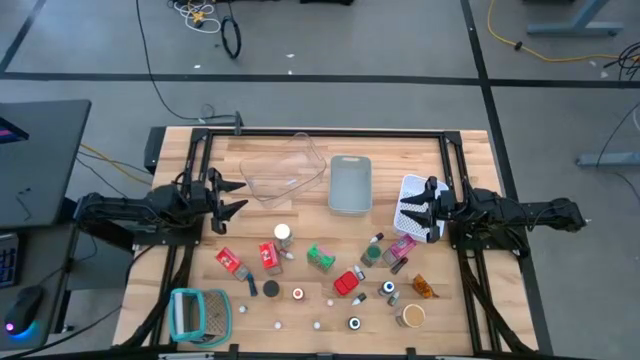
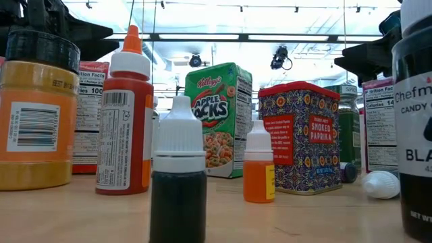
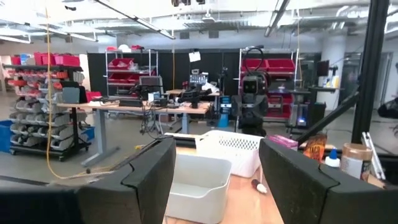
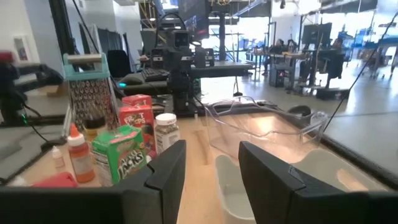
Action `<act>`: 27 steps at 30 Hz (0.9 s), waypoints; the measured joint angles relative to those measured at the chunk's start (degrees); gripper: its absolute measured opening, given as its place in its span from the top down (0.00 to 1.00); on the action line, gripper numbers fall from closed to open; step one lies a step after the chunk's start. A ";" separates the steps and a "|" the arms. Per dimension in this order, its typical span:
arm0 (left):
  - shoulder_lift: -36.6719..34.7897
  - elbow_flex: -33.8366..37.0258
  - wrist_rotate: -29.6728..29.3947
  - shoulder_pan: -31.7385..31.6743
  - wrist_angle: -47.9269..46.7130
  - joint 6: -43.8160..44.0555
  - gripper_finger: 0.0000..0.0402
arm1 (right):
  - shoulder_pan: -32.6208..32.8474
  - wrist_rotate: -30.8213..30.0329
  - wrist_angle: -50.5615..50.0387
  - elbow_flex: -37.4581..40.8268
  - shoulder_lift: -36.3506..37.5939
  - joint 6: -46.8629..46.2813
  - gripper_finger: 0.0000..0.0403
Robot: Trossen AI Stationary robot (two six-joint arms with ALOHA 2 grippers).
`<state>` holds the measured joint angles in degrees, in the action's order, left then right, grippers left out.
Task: Pick & Place Kitchen Items
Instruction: Put the right red cereal box into the transparent bin
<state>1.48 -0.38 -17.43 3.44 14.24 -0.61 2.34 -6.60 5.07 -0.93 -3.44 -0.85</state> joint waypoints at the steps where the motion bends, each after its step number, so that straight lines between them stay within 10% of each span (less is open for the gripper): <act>1: 0.00 0.00 -0.40 0.00 -0.04 0.25 0.40 | 0.01 0.01 0.01 -0.01 -0.01 1.90 0.60; 11: 0.00 0.02 -4.46 0.00 -0.15 -0.02 0.40 | 0.00 0.01 0.64 0.00 -0.02 6.70 0.60; 17: 0.00 0.02 -6.60 -0.01 -0.28 2.03 0.40 | 0.01 1.67 7.91 -0.02 -0.02 -9.33 0.60; 27: 0.53 -1.80 11.03 0.00 -0.64 8.80 0.40 | -0.01 -9.44 21.82 -0.02 -0.22 -5.03 0.60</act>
<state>2.01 -2.18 -6.40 3.44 13.60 8.18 2.33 -16.04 26.90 -0.95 -3.66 -5.88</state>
